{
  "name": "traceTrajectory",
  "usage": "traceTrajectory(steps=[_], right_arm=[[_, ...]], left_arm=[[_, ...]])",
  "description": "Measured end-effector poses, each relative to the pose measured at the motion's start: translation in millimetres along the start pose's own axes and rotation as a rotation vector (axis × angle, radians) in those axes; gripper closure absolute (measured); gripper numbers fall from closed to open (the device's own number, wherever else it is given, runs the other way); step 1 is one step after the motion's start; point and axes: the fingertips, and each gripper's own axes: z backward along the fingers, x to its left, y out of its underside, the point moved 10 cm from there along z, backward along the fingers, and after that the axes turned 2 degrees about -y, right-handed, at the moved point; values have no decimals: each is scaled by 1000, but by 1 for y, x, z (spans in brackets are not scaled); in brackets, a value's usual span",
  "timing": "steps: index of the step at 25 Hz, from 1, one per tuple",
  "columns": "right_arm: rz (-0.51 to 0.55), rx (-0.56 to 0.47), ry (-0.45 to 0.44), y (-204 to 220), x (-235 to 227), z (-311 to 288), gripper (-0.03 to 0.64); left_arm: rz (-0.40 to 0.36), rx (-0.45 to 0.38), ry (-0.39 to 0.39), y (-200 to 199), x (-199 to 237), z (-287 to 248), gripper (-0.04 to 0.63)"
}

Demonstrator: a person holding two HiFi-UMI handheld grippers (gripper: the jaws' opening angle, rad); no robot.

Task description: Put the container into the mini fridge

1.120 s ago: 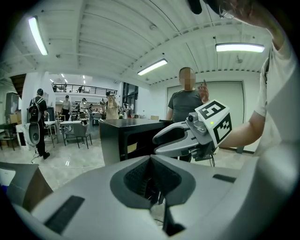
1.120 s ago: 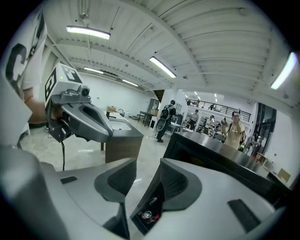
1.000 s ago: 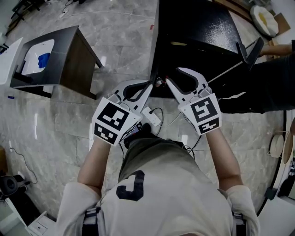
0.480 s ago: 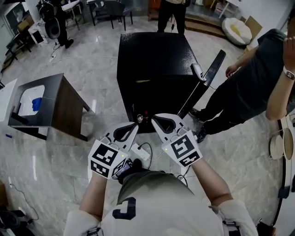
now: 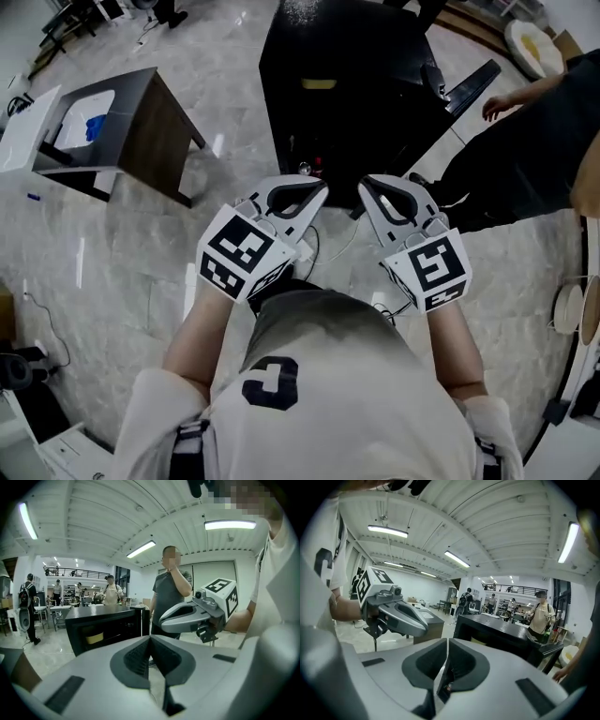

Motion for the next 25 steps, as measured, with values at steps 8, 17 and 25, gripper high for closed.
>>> traceTrajectory(steps=[8,17,25], right_arm=[[-26,-23,-85,20,18,21,578],[-89,-56,-203,20,47,12,578],[-113,-63,-192,5,58,-3,578]], left_arm=[[11,31,-71,19,-39,14,538],[34,60,-172,26,-59,52,538],[34,58,-177,31,-43,73,538]])
